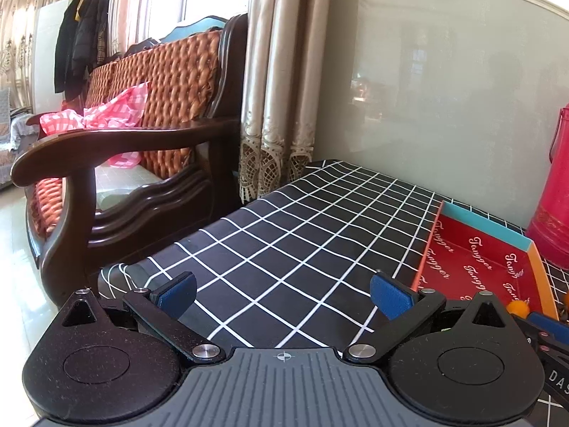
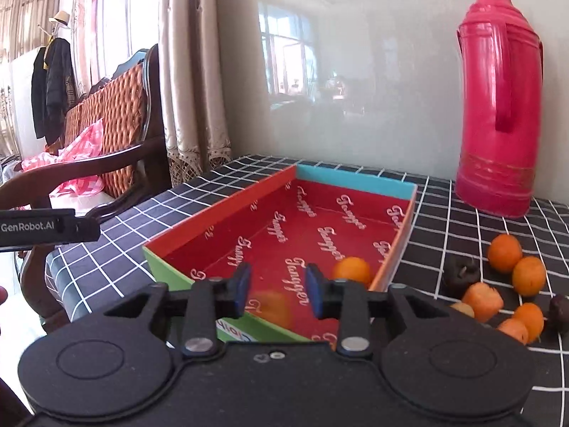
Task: Organize fruits
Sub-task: 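Carry the carrot chunk over the box and open the right tool, then reach the left tool to a carrot chunk and close on it, then drop the carrot chunk into the box with the left tool while the right tool reaches for a tangerine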
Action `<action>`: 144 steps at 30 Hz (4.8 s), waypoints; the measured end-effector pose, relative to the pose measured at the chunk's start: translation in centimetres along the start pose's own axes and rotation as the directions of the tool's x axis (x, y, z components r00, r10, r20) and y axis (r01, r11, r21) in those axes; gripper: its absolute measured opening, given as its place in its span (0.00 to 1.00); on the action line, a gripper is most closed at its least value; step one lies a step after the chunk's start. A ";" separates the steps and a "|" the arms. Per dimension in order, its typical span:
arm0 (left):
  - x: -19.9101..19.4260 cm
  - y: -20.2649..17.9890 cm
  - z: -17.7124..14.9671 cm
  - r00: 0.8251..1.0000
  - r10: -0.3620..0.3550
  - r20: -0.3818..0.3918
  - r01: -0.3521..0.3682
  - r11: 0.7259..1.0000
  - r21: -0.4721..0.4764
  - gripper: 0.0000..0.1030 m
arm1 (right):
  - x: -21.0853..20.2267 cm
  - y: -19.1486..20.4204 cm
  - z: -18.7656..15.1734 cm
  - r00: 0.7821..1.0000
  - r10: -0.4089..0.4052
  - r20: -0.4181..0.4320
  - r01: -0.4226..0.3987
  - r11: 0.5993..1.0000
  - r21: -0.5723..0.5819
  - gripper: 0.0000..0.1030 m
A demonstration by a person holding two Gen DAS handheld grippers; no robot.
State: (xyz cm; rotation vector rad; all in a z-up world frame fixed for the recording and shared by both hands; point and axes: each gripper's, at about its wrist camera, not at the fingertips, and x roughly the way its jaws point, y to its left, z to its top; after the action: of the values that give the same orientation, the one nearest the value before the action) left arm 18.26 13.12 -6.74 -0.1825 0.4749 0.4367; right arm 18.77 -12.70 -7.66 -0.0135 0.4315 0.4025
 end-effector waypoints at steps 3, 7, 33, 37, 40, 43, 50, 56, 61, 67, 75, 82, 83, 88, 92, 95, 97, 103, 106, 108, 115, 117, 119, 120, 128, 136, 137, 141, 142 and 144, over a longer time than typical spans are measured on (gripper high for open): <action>0.1 0.1 0.1 1.000 -0.002 -0.003 0.002 1.000 -0.007 1.00 | -1.1 -0.5 0.0 0.999 -0.016 0.047 0.015 1.000 0.021 0.58; -0.2 -0.6 0.0 1.000 -0.017 0.005 0.017 1.000 0.003 1.00 | -2.7 -1.6 0.3 0.992 -0.068 0.107 0.065 0.997 0.029 0.73; -8.9 -20.8 -6.4 0.816 -0.579 -0.002 0.516 0.726 0.454 0.99 | -15.2 -15.8 -4.1 0.709 -0.701 0.076 0.633 0.680 0.369 0.94; -8.7 -24.0 -7.6 0.783 -0.617 -0.078 0.570 0.661 0.488 0.97 | -17.6 -16.6 -4.8 0.665 -0.742 0.090 0.653 0.636 0.412 0.94; -8.0 -26.4 -8.4 0.760 -0.633 -0.148 0.601 0.597 0.532 0.77 | -18.2 -17.0 -5.2 0.651 -0.755 0.083 0.665 0.620 0.417 0.94; -6.9 -27.7 -9.1 0.757 -0.622 -0.200 0.618 0.582 0.528 0.67 | -18.5 -17.4 -5.3 0.648 -0.758 0.081 0.667 0.615 0.420 0.94; -5.3 -28.6 -9.5 0.779 -0.586 -0.222 0.605 0.611 0.512 0.55 | -19.0 -17.8 -5.3 0.637 -0.766 0.081 0.669 0.602 0.436 0.94; -4.7 -29.0 -9.8 0.781 -0.582 -0.229 0.606 0.615 0.504 0.42 | -19.0 -18.0 -5.4 0.656 -0.752 0.071 0.646 0.607 0.462 0.94; -4.7 -29.3 -9.8 0.778 -0.585 -0.228 0.610 0.618 0.497 0.25 | -18.6 -17.7 -5.3 0.664 -0.745 0.066 0.651 0.619 0.438 0.94; -5.4 -29.2 -10.0 0.772 -0.602 -0.203 0.609 0.611 0.505 0.24 | -18.3 -17.8 -5.2 0.663 -0.746 0.059 0.658 0.619 0.429 0.94; -6.7 -27.6 -9.2 0.789 -0.605 -0.105 0.559 0.636 0.532 0.12 | -17.7 -17.4 -5.0 0.680 -0.732 0.053 0.652 0.636 0.412 0.94; -5.7 -27.4 -9.2 0.804 -0.568 -0.177 0.564 0.634 0.530 0.12 | -17.1 -16.6 -4.8 0.692 -0.719 0.065 0.650 0.660 0.376 0.94; -5.8 -27.4 -9.3 0.804 -0.569 -0.176 0.563 0.630 0.536 0.12 | -17.1 -16.5 -4.8 0.691 -0.720 0.066 0.652 0.661 0.371 0.94; -5.5 -28.1 -9.2 0.811 -0.561 -0.167 0.553 0.642 0.531 0.14 | -17.2 -16.6 -4.8 0.692 -0.719 0.065 0.653 0.662 0.367 0.94; -4.9 -28.7 -9.0 0.825 -0.539 -0.170 0.543 0.671 0.505 0.62 | -17.3 -16.8 -4.9 0.694 -0.716 0.066 0.650 0.664 0.370 0.94; -5.1 -29.1 -9.1 0.827 -0.544 -0.144 0.532 0.672 0.515 0.75 | -17.3 -16.8 -4.9 0.695 -0.716 0.069 0.647 0.664 0.375 0.94; -5.3 -29.3 -9.1 0.818 -0.556 -0.146 0.543 0.665 0.512 0.75 | -17.3 -16.9 -4.9 0.695 -0.716 0.068 0.646 0.663 0.377 0.94; -5.0 -30.1 -8.9 0.791 -0.585 -0.178 0.587 0.646 0.487 0.66 | -17.1 -17.0 -4.9 0.703 -0.708 0.060 0.641 0.668 0.378 0.94; -4.9 -30.7 -8.9 0.779 -0.596 -0.194 0.604 0.632 0.485 0.61 | -17.0 -16.9 -4.9 0.707 -0.705 0.061 0.638 0.672 0.375 0.94; -4.4 -31.3 -8.9 0.767 -0.594 -0.243 0.627 0.617 0.475 0.40 | -16.8 -16.9 -4.8 0.711 -0.701 0.059 0.636 0.676 0.373 0.94; -4.0 -30.6 -8.7 0.775 -0.587 -0.232 0.622 0.645 0.445 0.28 | -16.7 -16.7 -4.8 0.714 -0.697 0.063 0.632 0.681 0.370 0.94; -4.9 -30.2 -8.9 0.792 -0.587 -0.168 0.585 0.650 0.485 0.28 | -16.7 -16.5 -4.7 0.711 -0.700 0.069 0.635 0.681 0.365 0.94; -5.7 -29.2 -8.4 0.811 -0.579 -0.088 0.539 0.680 0.497 0.28 | -16.8 -16.3 -4.6 0.710 -0.700 0.077 0.634 0.684 0.360 0.94; -5.9 -28.6 -8.1 0.822 -0.568 -0.048 0.514 0.702 0.492 0.28 | -16.7 -16.2 -4.6 0.711 -0.698 0.078 0.634 0.686 0.359 0.94; -3.7 -21.2 -3.8 0.949 -0.295 0.112 0.244 0.912 0.331 0.28 | -15.4 -15.0 -4.1 0.748 -0.659 0.080 0.598 0.721 0.350 0.94; 0.6 -15.3 -1.8 0.991 -0.121 -0.048 0.128 0.969 0.210 0.28 | -12.4 -12.2 -3.0 0.799 -0.595 0.090 0.553 0.785 0.281 0.94; 0.7 -14.9 -1.7 0.990 -0.131 -0.055 0.139 0.971 0.196 0.28 | -12.1 -11.8 -2.9 0.806 -0.584 0.091 0.544 0.794 0.272 0.94; 0.5 -14.1 -1.3 0.984 -0.170 -0.060 0.178 0.968 0.179 0.60 | -10.6 -10.4 -2.5 0.833 -0.544 0.095 0.512 0.825 0.239 0.94; 0.0 -13.6 -1.3 0.983 -0.178 -0.045 0.184 0.968 0.170 0.67 | -10.2 -10.1 -2.4 0.841 -0.533 0.094 0.502 0.833 0.234 0.94; -1.1 -12.6 -1.0 0.984 -0.178 0.008 0.174 0.972 0.159 0.81 | -9.3 -9.5 -2.3 0.858 -0.506 0.086 0.478 0.848 0.227 0.94</action>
State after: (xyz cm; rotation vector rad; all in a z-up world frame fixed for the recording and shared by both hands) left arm 22.58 1.19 -6.23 -0.0653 0.4654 0.2257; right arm 13.77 -25.18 -6.60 0.0974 0.3090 -0.1531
